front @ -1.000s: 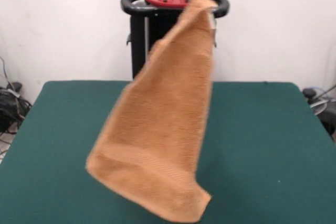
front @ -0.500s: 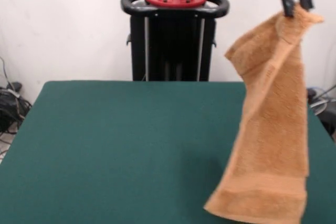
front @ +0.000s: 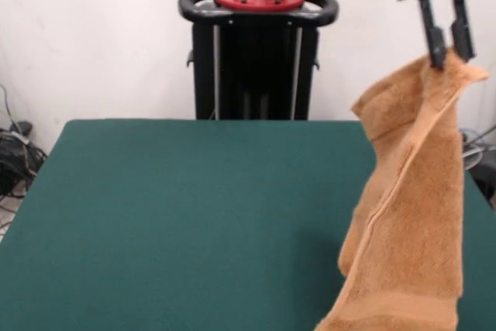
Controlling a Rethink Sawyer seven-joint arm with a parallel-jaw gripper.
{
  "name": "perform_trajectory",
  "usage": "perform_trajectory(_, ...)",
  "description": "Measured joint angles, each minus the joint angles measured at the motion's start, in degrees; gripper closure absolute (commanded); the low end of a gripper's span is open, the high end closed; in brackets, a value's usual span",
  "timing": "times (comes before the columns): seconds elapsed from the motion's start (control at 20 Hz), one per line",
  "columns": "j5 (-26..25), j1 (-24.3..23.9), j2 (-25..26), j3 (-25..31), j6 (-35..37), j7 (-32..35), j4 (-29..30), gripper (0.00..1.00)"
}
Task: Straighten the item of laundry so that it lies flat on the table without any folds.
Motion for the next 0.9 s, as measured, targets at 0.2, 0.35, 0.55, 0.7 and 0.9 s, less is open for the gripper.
perform_trajectory(0.2, -0.01, -3.82, 1.63, 1.78, -5.94, 0.00, 1.52, 1.00)
perform_trajectory(0.35, -0.01, -7.11, 3.09, 3.47, -9.64, 0.00, 2.44, 1.00)
perform_trajectory(0.55, -0.31, -12.64, 5.88, 6.41, -13.91, 0.00, 3.62, 1.00)
perform_trajectory(0.7, -1.94, -16.31, 7.92, 8.42, -15.54, -0.01, 4.60, 1.00)
perform_trajectory(0.9, -4.84, -19.36, 10.19, 10.05, -16.02, 0.00, 4.93, 1.00)
